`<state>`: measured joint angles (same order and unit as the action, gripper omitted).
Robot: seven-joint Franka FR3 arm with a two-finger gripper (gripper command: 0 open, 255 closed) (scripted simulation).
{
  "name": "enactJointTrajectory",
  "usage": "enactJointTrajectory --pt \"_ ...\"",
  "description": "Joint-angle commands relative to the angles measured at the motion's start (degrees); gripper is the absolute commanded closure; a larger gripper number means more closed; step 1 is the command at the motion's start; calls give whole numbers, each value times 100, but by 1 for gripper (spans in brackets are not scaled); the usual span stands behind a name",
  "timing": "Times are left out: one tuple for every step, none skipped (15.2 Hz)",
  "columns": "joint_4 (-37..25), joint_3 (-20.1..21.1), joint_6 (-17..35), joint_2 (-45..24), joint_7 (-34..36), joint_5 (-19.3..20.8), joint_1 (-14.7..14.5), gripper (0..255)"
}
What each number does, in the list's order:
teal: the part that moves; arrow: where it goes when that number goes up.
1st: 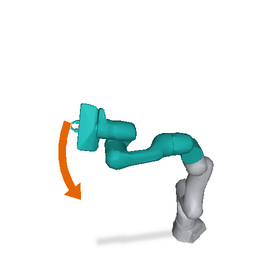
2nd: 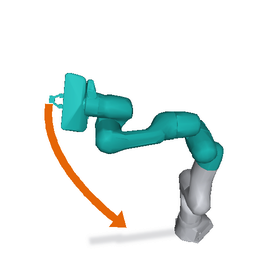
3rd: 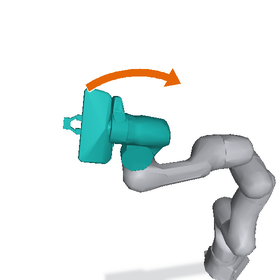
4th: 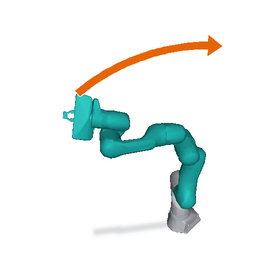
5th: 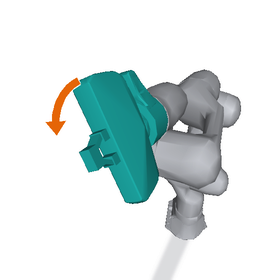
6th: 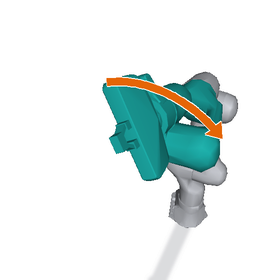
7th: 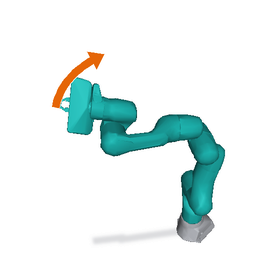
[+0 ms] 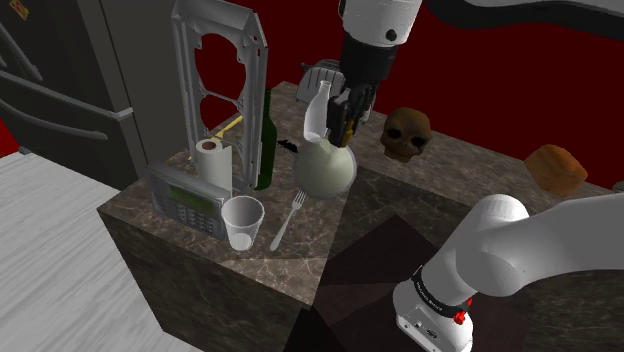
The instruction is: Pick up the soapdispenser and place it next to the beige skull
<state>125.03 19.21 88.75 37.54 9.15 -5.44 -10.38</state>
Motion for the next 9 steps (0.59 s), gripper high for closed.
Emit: enactJointTrajectory --pt "-191 -16 -144 -47 -7 22 16 255" --pt "-286 -22 -215 -70 -9 32 23 255" --pt "-381 -28 -286 -95 -10 41 30 255" --pt "-478 -33 -358 -121 -11 50 38 255" --pt "-576 -38 -429 -147 -11 60 45 255" --pt "-675 -42 -501 -175 -12 69 52 255" --pt "-748 -45 -553 -197 -12 76 57 255" --pt "-636 -173 -570 -70 -151 117 65 255" --pt "-530 -301 -588 50 -289 165 74 255"
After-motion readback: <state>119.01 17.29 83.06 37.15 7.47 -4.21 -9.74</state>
